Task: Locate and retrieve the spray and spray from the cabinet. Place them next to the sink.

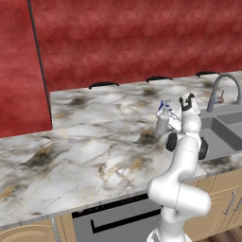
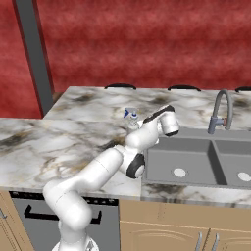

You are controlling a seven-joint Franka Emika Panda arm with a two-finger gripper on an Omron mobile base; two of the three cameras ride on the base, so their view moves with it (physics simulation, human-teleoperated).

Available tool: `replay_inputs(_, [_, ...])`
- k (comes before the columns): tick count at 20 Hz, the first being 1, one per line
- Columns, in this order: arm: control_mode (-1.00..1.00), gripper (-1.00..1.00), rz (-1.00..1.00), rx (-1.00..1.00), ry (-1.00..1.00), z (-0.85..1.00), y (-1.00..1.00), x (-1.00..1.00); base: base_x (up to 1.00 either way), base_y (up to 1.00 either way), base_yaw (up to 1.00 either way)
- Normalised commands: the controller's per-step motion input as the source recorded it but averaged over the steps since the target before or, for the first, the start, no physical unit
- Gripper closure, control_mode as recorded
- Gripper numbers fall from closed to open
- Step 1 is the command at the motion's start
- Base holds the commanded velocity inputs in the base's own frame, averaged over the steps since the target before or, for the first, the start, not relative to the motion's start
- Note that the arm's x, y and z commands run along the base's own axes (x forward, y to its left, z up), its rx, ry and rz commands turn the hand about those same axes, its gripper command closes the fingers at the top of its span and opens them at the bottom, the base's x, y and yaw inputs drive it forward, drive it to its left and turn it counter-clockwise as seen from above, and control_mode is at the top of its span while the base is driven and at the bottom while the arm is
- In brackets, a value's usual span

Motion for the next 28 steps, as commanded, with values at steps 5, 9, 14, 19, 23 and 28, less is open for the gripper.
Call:
replay_inputs(5, [-1.0, -1.0, 0.02, -0.02, 0.01, 0.0, 0.0, 0.01, 0.0, 0.0, 0.0])
replay_inputs(9, [-1.0, -1.0, 0.0, -0.02, 0.01, 0.0, -0.03, 0.08, 0.0, 0.0, 0.0])
replay_inputs(14, [-1.0, -1.0, 0.0, -0.04, 0.05, 0.15, -0.15, 0.2, 0.0, 0.0, 0.0])
replay_inputs(19, [-1.0, -1.0, 0.0, -0.06, 0.02, 0.14, -0.31, 0.05, 0.0, 0.0, 0.0])
replay_inputs(23, [-1.0, -1.0, 0.0, -0.08, 0.0, 0.02, -0.32, -0.08, 0.0, 0.0, 0.0])
replay_inputs(28, [-1.0, -1.0, 0.0, -0.12, -0.07, 0.0, -0.23, -0.47, 0.0, 0.0, 0.0])
